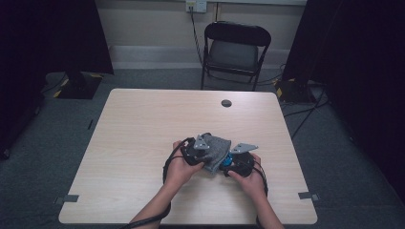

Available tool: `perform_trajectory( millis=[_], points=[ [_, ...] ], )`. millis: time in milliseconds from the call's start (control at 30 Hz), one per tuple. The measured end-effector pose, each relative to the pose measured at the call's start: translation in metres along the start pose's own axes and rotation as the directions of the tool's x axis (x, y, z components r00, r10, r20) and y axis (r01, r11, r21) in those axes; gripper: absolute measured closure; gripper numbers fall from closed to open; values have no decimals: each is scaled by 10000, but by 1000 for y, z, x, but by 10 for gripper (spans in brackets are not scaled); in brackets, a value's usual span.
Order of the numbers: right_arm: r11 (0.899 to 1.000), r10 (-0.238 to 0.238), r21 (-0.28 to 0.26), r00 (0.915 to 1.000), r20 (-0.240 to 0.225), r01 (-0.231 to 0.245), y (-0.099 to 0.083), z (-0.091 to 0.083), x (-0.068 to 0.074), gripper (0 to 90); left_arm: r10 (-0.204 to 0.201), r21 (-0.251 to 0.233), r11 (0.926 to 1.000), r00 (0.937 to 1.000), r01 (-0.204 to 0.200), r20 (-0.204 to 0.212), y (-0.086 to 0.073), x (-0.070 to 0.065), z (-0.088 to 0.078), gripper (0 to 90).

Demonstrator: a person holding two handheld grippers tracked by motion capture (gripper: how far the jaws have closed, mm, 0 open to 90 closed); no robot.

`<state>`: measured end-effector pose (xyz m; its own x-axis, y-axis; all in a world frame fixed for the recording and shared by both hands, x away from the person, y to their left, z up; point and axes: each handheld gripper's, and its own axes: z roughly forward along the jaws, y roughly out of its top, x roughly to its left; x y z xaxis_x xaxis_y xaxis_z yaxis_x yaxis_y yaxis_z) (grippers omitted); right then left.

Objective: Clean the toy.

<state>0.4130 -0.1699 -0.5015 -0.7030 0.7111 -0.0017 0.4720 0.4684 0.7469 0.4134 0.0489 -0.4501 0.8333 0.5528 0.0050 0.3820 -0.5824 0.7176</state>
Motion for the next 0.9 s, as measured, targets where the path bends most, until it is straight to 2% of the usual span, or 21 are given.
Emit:
perform_trajectory(
  millis=[533,667,767,900],
  points=[
    [10000,4,8,10000,-10,-4,0,0,0,229,-285,289,9991,9977,303,-611,3,26,4,766],
    [10000,6,7,10000,-9,-6,0,0,0,229,-435,227,9987,9956,455,-827,1,34,3,765],
    [10000,3,6,10000,-10,-3,0,0,0,229,-580,204,9980,9948,599,-838,0,39,4,765],
    [10000,5,6,10000,-10,-5,0,0,0,229,-622,174,9978,9914,646,-1155,-1,48,1,765]
  ],
)
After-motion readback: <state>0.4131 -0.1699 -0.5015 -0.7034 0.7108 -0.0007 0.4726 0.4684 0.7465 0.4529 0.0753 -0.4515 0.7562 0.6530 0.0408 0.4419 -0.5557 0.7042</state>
